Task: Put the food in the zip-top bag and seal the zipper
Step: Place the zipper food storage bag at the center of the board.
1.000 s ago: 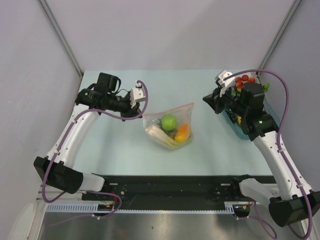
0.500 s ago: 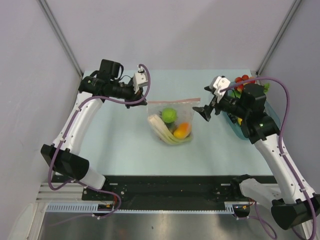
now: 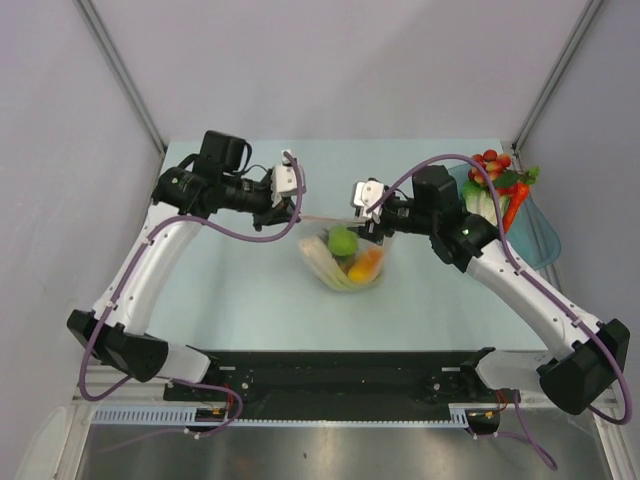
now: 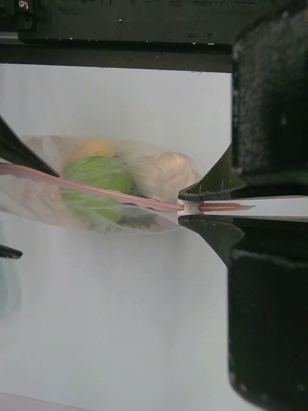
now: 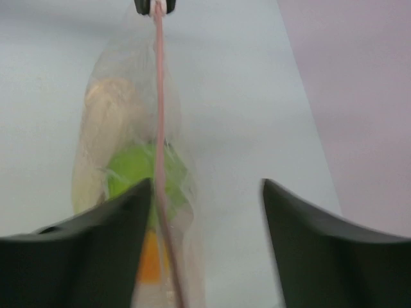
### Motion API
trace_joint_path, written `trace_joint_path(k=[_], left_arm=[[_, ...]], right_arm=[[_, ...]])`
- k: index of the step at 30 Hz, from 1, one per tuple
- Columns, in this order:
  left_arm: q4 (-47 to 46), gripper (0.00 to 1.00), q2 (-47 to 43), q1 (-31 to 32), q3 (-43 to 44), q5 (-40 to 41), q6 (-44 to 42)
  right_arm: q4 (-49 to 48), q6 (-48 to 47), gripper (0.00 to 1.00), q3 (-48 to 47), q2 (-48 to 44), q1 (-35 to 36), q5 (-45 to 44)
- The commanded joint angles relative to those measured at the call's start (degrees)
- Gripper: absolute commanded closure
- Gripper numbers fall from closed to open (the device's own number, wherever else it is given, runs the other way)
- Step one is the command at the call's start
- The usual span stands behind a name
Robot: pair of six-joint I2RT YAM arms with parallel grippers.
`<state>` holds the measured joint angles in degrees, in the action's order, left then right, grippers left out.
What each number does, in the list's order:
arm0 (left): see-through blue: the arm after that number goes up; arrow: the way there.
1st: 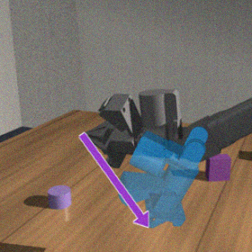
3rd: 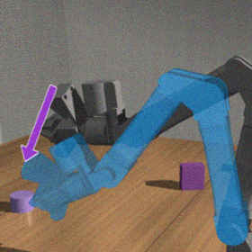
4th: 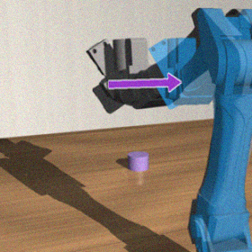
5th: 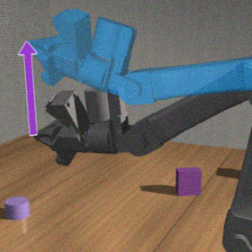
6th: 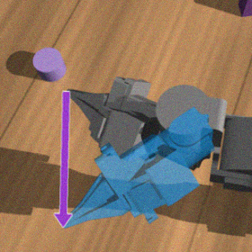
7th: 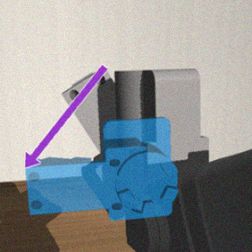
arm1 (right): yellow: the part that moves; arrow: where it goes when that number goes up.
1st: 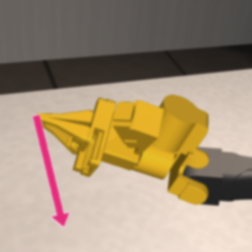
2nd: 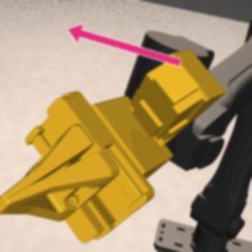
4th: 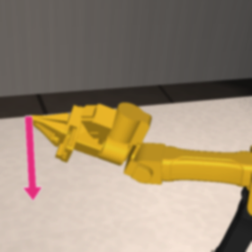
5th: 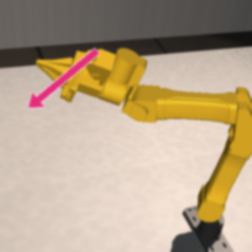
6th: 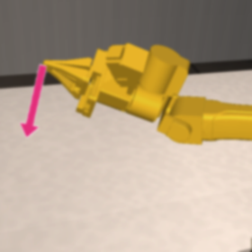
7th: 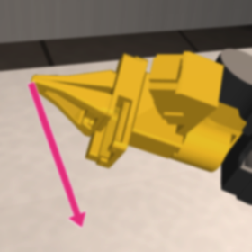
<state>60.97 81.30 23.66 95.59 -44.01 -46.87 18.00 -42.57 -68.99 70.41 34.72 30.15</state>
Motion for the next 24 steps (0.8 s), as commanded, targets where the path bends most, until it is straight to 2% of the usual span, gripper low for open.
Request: trace_joint_path(k=[1,2,3,4,8,14,16,17,18,19,20,23,24], left_arm=[[-2.0,1.00,-4.0,0.2,-1.9,-0.4,-1.3],[-1.9,1.00,-4.2,0.2,-2.3,-0.3,-1.6],[-1.7,1.00,-4.7,0.2,-2.9,-0.1,-1.7],[-1.6,1.00,-5.1,0.2,-3.7,0.6,-2.0],[-1.2,1.00,-6.6,-0.6,-6.0,3.6,-3.0],[0.0,1.00,-6.6,-5.6,-6.6,3.4,-3.6],[-0.9,0.94,-6.2,-5.7,-6.4,3.2,-2.7],[-1.7,0.89,-6.2,-5.8,-6.2,3.1,-2.0],[-2.6,0.68,-6.2,-5.9,-5.9,2.9,0.4],[-4.8,0.56,-6.1,-6.3,-5.8,2.5,1.8],[-6.5,0.32,-6.1,-6.9,-5.7,2.5,3.8],[-14.7,0.01,-5.8,-10.7,-5.5,0.4,16.1],[-16.3,0.00,-5.5,-11.8,-4.8,-0.1,18.2]], right_arm=[[1.2,-4.0,0.50,-3.0,0.0,0.3,-1.6],[2.2,-4.9,0.63,-3.0,0.0,0.3,-1.2],[2.8,-5.2,0.92,-3.0,0.0,0.3,-1.5],[2.8,-5.3,0.98,-3.0,0.2,0.3,-1.9],[1.2,-4.5,1.00,-3.0,-0.4,-0.4,-4.3],[-0.9,-3.1,1.00,-3.0,-0.4,-1.6,-6.1],[-2.4,-2.0,1.00,-3.0,0.5,-1.3,-6.9],[-4.6,-1.6,1.00,-3.0,0.9,-1.3,-7.5],[-6.3,-1.3,1.00,-3.0,2.0,-1.4,-9.1],[-10.6,-1.0,1.00,-3.0,2.8,-1.4,-10.1],[-13.0,-1.5,1.00,-3.0,3.6,-1.8,-11.2],[-24.3,-2.5,1.00,-3.6,7.2,-4.8,-12.0],[-26.2,-2.9,1.00,-4.3,8.2,-5.7,-11.1]])
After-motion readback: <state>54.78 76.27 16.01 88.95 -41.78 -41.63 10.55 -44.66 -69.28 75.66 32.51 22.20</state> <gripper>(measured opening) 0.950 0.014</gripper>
